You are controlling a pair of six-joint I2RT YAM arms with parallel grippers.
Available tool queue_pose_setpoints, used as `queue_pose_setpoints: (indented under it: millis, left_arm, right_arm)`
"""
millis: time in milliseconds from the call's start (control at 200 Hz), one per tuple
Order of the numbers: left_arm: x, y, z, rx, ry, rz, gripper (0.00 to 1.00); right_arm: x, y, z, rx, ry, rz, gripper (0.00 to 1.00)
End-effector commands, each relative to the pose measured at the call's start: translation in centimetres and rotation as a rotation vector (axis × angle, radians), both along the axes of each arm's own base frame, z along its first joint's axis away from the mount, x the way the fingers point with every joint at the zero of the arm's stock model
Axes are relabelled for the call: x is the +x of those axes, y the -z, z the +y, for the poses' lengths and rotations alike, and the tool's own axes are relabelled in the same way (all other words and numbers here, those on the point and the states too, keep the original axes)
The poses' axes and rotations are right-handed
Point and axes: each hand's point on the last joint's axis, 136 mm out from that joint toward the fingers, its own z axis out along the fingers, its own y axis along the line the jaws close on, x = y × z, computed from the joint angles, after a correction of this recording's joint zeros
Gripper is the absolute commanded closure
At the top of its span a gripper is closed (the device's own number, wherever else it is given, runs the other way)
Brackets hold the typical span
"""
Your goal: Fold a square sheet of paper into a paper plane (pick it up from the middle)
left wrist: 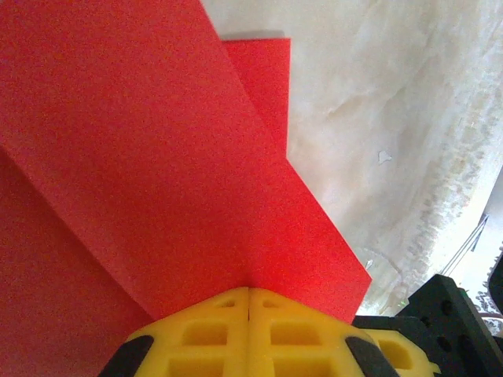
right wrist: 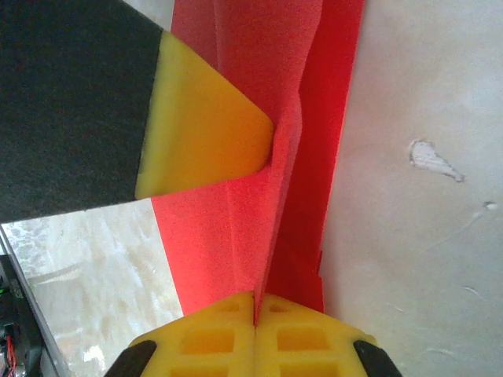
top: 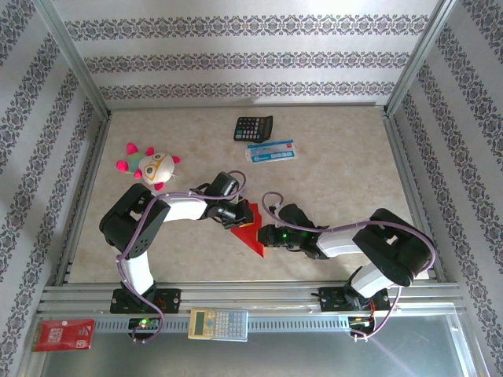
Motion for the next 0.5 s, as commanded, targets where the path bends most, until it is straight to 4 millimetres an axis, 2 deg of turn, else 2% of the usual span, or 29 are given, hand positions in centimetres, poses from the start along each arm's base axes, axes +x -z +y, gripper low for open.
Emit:
queue_pose_setpoints:
  millis: [0,495]
  left_arm:
    - [0.3,0.8,1.0,0.030,-0.008,-0.012,0.94]
    - [0.1,1.5,2.1,0.046,-0.018,-0.003,0.94]
  right_arm:
    - [-0.4,1.0,-0.2,-0.021,0.006,0.017,0.96]
    - [-0.4,1.4,-0.5,-0.034,0.026,0.031,0.93]
